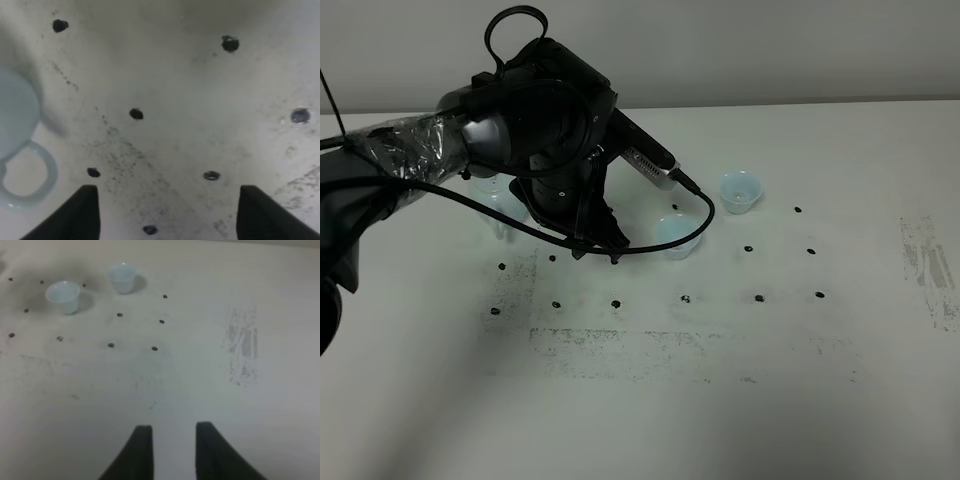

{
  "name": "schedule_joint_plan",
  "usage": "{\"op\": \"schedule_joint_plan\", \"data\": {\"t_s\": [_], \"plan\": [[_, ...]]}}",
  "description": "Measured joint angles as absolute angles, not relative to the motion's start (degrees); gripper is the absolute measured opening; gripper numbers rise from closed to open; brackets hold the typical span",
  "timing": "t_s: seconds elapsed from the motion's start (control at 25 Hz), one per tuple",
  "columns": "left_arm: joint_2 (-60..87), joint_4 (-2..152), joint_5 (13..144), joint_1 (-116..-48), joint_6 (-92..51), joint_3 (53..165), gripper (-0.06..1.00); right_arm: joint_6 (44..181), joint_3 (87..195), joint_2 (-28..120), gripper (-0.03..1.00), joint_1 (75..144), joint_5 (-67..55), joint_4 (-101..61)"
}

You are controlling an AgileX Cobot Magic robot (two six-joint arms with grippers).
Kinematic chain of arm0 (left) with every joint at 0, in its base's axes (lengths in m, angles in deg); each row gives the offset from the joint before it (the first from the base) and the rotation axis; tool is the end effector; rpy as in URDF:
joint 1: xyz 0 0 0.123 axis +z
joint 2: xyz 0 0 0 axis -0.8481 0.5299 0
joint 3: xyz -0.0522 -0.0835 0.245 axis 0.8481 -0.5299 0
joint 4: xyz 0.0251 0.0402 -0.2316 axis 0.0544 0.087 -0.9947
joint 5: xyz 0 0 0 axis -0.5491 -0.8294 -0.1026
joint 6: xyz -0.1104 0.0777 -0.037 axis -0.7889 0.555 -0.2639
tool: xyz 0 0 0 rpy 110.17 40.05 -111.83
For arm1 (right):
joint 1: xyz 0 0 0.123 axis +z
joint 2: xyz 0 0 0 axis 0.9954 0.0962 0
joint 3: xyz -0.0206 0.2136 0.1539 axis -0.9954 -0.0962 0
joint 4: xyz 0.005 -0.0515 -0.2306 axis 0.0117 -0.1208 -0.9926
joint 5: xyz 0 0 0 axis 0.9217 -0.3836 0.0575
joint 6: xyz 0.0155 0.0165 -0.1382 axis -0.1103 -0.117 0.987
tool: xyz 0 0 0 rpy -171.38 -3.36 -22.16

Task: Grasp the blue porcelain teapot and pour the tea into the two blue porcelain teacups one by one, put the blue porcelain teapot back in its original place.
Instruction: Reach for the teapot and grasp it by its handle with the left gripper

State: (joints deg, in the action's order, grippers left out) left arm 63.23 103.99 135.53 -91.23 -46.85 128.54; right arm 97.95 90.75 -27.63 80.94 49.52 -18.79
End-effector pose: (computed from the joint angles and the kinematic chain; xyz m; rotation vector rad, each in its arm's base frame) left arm 0.3781 -0.2086 0.1340 1.1559 2.6603 0.2950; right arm 0.0395 0.0185 0.2484 -0.1042 2.0629 0.0711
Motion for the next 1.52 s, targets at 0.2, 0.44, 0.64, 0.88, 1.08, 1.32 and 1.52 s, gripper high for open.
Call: {"op": "schedule_joint_plan", "data": {"t_s": [0.2,0.44,0.64,0.88,1.08,1.32,1.52], "plan": [[64.9,104.5,135.3,-89.6,-41.7,128.5,0.6,98.0,90.7,-27.6,0.24,80.9,49.5,-18.1],[66.4,104.6,135.1,-88.3,-41.5,128.5,0.6,98.0,90.7,-27.7,0.24,80.9,49.5,-18.0],[68.2,105.7,134.7,-87.7,-41.5,128.5,0.6,98.0,90.7,-27.7,0.24,80.9,49.5,-18.0],[69.3,108.7,132.9,-87.2,-41.5,128.5,0.6,98.0,90.7,-27.7,0.24,80.9,49.5,-18.0],[69.7,109.4,132.1,-86.1,-41.5,128.5,0.6,98.0,90.7,-27.7,0.24,80.9,49.5,-18.0],[69.8,111.8,135.1,-85.9,-43.8,128.5,0.6,98.0,90.7,-27.7,0.24,80.9,49.5,-18.0],[69.8,114.1,137.9,-85.9,-47.4,128.5,0.6,98.0,90.7,-27.7,0.24,80.9,49.5,-18.0]]}}
